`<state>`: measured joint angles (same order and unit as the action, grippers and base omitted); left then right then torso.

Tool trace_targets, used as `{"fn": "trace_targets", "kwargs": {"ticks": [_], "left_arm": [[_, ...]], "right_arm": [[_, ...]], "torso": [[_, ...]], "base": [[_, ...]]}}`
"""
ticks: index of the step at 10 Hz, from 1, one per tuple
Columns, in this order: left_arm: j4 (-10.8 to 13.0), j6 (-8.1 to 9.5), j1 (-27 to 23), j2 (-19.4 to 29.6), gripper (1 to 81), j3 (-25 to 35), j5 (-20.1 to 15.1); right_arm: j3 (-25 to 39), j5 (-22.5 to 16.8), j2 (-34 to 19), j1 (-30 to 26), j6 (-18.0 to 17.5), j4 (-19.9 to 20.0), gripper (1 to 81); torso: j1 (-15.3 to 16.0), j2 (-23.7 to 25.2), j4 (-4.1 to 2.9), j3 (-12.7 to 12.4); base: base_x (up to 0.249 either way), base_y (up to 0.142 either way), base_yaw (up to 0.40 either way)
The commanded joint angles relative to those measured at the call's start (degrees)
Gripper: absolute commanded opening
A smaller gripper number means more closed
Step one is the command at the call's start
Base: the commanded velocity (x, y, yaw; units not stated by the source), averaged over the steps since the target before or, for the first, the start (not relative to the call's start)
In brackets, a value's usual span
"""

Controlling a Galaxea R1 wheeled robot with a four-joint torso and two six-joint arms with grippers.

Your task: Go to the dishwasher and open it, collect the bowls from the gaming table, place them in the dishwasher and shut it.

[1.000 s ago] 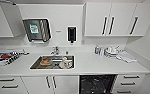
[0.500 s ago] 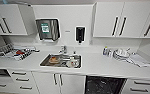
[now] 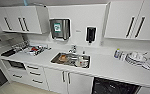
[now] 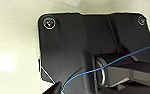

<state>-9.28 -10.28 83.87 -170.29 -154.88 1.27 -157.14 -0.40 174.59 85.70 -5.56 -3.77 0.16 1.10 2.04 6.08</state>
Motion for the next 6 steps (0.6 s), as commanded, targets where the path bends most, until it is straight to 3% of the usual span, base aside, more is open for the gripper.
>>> {"fn": "trace_targets", "kwargs": {"ticks": [1,6], "left_arm": [[0.1,-0.19,-2.2,1.4,81.1,0.8,-3.6],[0.2,-0.27,-1.7,5.0,81.1,7.5,-3.6]], "right_arm": [[3.4,-2.1,-1.7,-2.7,0.4,-0.4,81.1],[16.0,-0.5,-8.7,-2.1,0.4,-0.5,81.1]], "torso": [[0.0,0.0,0.00,0.0],[0.0,0.0,0.00,0.0]], "base": [[0.000,0.000,0.302],[0.000,0.000,0.302]]}}
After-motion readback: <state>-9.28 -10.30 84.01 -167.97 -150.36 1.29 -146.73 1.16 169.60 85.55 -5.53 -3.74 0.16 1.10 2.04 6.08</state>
